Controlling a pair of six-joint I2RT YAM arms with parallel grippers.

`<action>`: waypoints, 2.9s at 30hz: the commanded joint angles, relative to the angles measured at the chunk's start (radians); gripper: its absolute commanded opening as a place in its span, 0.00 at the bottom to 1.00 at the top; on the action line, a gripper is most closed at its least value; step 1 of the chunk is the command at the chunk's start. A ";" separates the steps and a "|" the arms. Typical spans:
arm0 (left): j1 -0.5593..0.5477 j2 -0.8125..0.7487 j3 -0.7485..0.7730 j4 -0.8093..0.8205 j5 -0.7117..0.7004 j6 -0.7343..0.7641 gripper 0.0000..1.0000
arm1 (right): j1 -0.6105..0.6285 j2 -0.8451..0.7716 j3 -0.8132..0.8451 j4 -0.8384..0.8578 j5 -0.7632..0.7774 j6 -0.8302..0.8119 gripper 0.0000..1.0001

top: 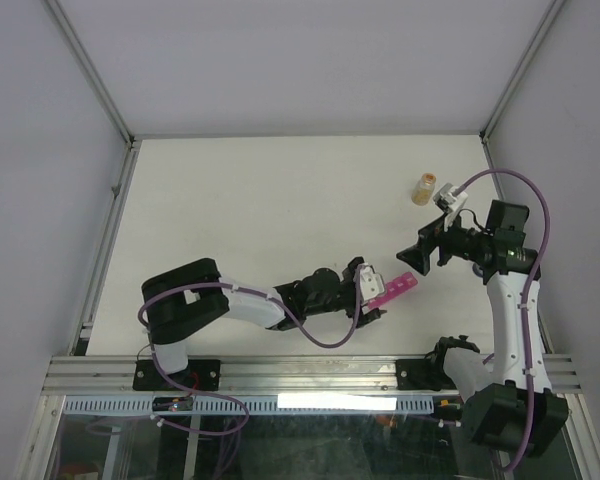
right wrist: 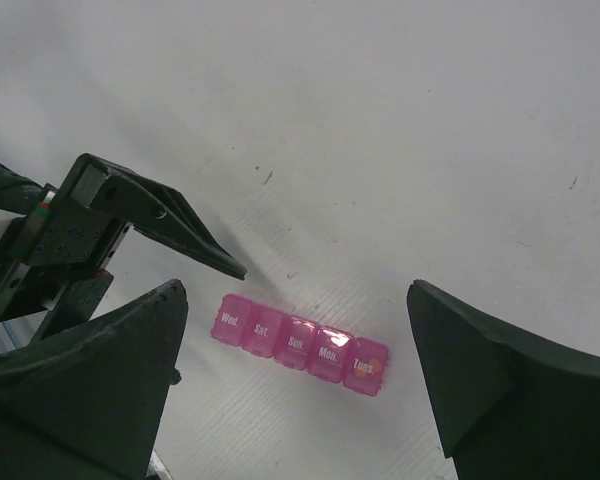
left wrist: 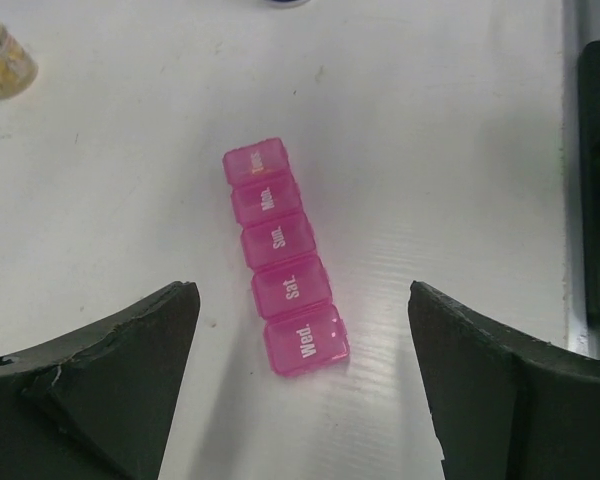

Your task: Sort the pills into containers

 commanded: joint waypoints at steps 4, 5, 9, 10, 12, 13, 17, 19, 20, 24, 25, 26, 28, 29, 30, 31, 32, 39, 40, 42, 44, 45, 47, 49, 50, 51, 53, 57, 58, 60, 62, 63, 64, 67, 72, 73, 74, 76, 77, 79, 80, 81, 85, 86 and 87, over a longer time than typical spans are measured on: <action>0.000 0.097 0.098 -0.023 -0.110 -0.074 0.84 | -0.004 -0.032 -0.043 0.103 0.013 -0.011 0.95; -0.001 0.114 0.109 -0.031 -0.116 -0.077 0.84 | -0.005 -0.030 -0.042 0.104 0.018 -0.010 0.94; -0.002 0.165 0.158 -0.088 -0.135 -0.083 0.83 | -0.004 -0.021 -0.042 0.114 0.048 0.000 0.95; -0.001 0.172 0.166 -0.097 -0.145 -0.083 0.82 | -0.005 -0.016 -0.042 0.117 0.051 0.001 0.94; -0.003 0.181 0.180 -0.120 -0.155 -0.083 0.80 | -0.004 -0.007 -0.039 0.114 0.057 0.004 0.94; -0.004 0.186 0.184 -0.128 -0.157 -0.084 0.79 | -0.005 -0.003 -0.036 0.113 0.058 0.003 0.94; -0.011 0.205 0.198 -0.154 -0.159 -0.089 0.71 | -0.004 0.002 -0.034 0.112 0.057 0.005 0.94; -0.015 0.214 0.210 -0.176 -0.158 -0.090 0.65 | -0.004 0.003 -0.034 0.110 0.060 0.005 0.95; -0.017 0.216 0.217 -0.190 -0.158 -0.087 0.63 | -0.004 0.002 -0.034 0.111 0.061 0.005 0.94; -0.019 0.213 0.219 -0.218 -0.149 -0.077 0.52 | -0.004 -0.001 -0.034 0.107 0.068 0.003 0.94; -0.019 0.210 0.215 -0.222 -0.144 -0.070 0.49 | -0.004 -0.002 -0.034 0.105 0.070 0.003 0.94; -0.019 0.203 0.208 -0.225 -0.137 -0.062 0.46 | -0.005 -0.002 -0.033 0.103 0.073 0.001 0.95; -0.019 0.188 0.193 -0.235 -0.115 -0.035 0.40 | -0.004 -0.001 -0.031 0.095 0.079 -0.006 0.95; -0.019 0.178 0.183 -0.246 -0.092 -0.016 0.37 | -0.004 0.000 -0.028 0.085 0.082 -0.013 0.95; -0.019 0.169 0.172 -0.260 -0.072 0.008 0.35 | -0.005 0.003 -0.024 0.071 0.080 -0.024 0.94; -0.018 0.157 0.160 -0.276 -0.058 0.032 0.33 | -0.004 0.007 -0.019 0.060 0.077 -0.036 0.95; -0.017 0.146 0.150 -0.293 -0.051 0.053 0.31 | -0.005 0.013 -0.015 0.051 0.072 -0.047 0.94; -0.014 0.020 0.031 -0.356 0.048 0.111 0.28 | -0.004 0.023 -0.039 -0.167 -0.057 -0.586 0.94; -0.013 0.003 0.014 -0.359 0.065 0.106 0.28 | -0.005 0.019 -0.061 -0.252 -0.079 -0.785 0.94; -0.012 -0.026 -0.019 -0.359 0.091 0.088 0.28 | 0.000 0.009 -0.114 -0.370 -0.112 -1.052 0.95; -0.013 -0.045 -0.050 -0.356 0.104 0.061 0.27 | 0.020 0.012 -0.149 -0.430 -0.134 -1.206 0.96; -0.012 -0.052 -0.069 -0.350 0.106 0.050 0.27 | 0.038 0.017 -0.164 -0.455 -0.137 -1.274 0.96; -0.013 -0.071 -0.096 -0.330 0.099 0.032 0.26 | 0.086 0.027 -0.190 -0.460 -0.130 -1.342 0.96; -0.014 -0.091 -0.120 -0.297 0.085 0.022 0.26 | 0.137 0.032 -0.211 -0.426 -0.114 -1.343 0.96; -0.013 -0.101 -0.127 -0.289 0.070 0.019 0.26 | 0.161 0.033 -0.222 -0.404 -0.106 -1.333 0.96; -0.013 -0.108 -0.132 -0.282 0.062 0.018 0.26 | 0.187 0.032 -0.231 -0.380 -0.099 -1.310 0.95; -0.013 -0.112 -0.136 -0.272 0.048 0.019 0.26 | 0.235 0.033 -0.246 -0.326 -0.078 -1.245 0.95; -0.006 -0.093 -0.139 -0.249 0.017 0.025 0.24 | 0.310 0.043 -0.286 -0.225 -0.020 -1.141 0.93; -0.003 -0.090 -0.142 -0.239 0.013 0.026 0.24 | 0.324 0.048 -0.296 -0.196 -0.005 -1.113 0.92; 0.005 -0.087 -0.145 -0.223 0.012 0.028 0.24 | 0.346 0.067 -0.311 -0.137 0.021 -1.052 0.90; 0.015 -0.087 -0.149 -0.205 0.014 0.028 0.24 | 0.368 0.090 -0.315 -0.098 0.041 -1.012 0.87; 0.021 -0.088 -0.150 -0.196 0.019 0.029 0.24 | 0.377 0.102 -0.316 -0.084 0.050 -0.997 0.86; 0.026 -0.088 -0.153 -0.189 0.027 0.029 0.24 | 0.385 0.117 -0.316 -0.072 0.060 -0.986 0.84; 0.040 -0.081 -0.150 -0.179 0.048 0.030 0.24 | 0.413 0.152 -0.319 -0.027 0.093 -0.942 0.79; 0.050 -0.073 -0.147 -0.177 0.066 0.034 0.24 | 0.473 0.184 -0.335 0.051 0.151 -0.896 0.74; 0.051 -0.072 -0.147 -0.174 0.068 0.033 0.24 | 0.483 0.188 -0.338 0.065 0.161 -0.884 0.73; 0.051 -0.072 -0.148 -0.173 0.071 0.032 0.24 | 0.489 0.192 -0.339 0.078 0.165 -0.872 0.72; 0.053 -0.070 -0.149 -0.165 0.074 0.032 0.24 | 0.504 0.200 -0.341 0.097 0.179 -0.854 0.70; 0.053 -0.070 -0.150 -0.162 0.077 0.032 0.24 | 0.511 0.206 -0.342 0.106 0.185 -0.846 0.69; 0.053 -0.071 -0.152 -0.152 0.079 0.033 0.24 | 0.521 0.218 -0.344 0.118 0.196 -0.834 0.68; 0.054 -0.071 -0.154 -0.144 0.083 0.035 0.24 | 0.523 0.222 -0.344 0.125 0.198 -0.828 0.67; 0.054 -0.071 -0.158 -0.135 0.087 0.038 0.24 | 0.526 0.226 -0.343 0.131 0.201 -0.821 0.67; 0.054 -0.067 -0.165 -0.115 0.099 0.044 0.24 | 0.528 0.237 -0.344 0.141 0.210 -0.815 0.65; 0.054 -0.065 -0.165 -0.115 0.099 0.045 0.24 | 0.529 0.239 -0.344 0.141 0.209 -0.815 0.65; 0.054 -0.065 -0.167 -0.113 0.099 0.045 0.24 | 0.530 0.240 -0.346 0.140 0.209 -0.817 0.65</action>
